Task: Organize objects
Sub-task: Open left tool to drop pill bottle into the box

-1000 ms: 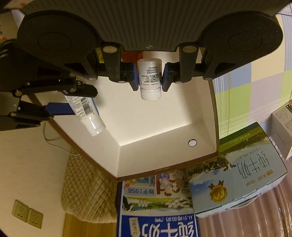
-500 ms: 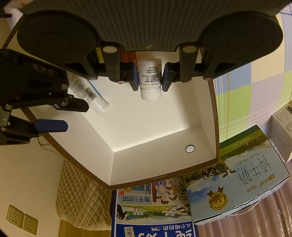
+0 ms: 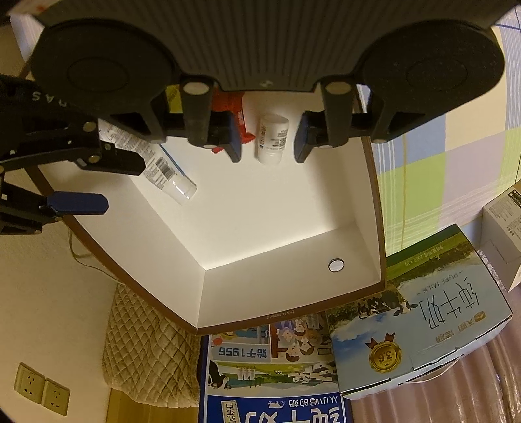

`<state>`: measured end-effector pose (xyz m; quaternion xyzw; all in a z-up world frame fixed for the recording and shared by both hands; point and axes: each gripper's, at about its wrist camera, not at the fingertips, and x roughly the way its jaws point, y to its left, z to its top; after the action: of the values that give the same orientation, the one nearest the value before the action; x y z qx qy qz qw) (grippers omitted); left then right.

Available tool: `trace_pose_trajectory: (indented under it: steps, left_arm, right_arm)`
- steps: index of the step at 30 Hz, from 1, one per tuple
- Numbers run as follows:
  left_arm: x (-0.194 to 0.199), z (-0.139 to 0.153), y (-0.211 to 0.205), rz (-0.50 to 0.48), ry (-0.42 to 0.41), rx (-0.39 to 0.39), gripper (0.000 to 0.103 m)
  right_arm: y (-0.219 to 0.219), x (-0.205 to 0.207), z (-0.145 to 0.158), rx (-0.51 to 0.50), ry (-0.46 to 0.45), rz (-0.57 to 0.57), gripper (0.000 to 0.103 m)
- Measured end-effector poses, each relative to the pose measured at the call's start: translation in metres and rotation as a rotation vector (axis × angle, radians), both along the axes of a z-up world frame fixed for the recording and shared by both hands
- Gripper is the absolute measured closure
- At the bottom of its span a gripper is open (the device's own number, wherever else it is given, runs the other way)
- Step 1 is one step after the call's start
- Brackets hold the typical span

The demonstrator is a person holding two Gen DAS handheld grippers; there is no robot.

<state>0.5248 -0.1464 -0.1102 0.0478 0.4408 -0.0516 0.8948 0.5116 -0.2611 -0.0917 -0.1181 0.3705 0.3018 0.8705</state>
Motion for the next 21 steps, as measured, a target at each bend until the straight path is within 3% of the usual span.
trace_pose_trajectory:
  steps: [9, 21]
  left_arm:
    - [-0.028, 0.021, 0.002, -0.031, -0.026, -0.037, 0.059]
    - [-0.088, 0.067, 0.011, -0.07, -0.087, -0.08, 0.046]
  right_arm:
    - [-0.014, -0.028, 0.015, 0.044, 0.005, -0.008, 0.051]
    - [-0.03, -0.082, 0.056, 0.156, 0.01, -0.055, 0.048]
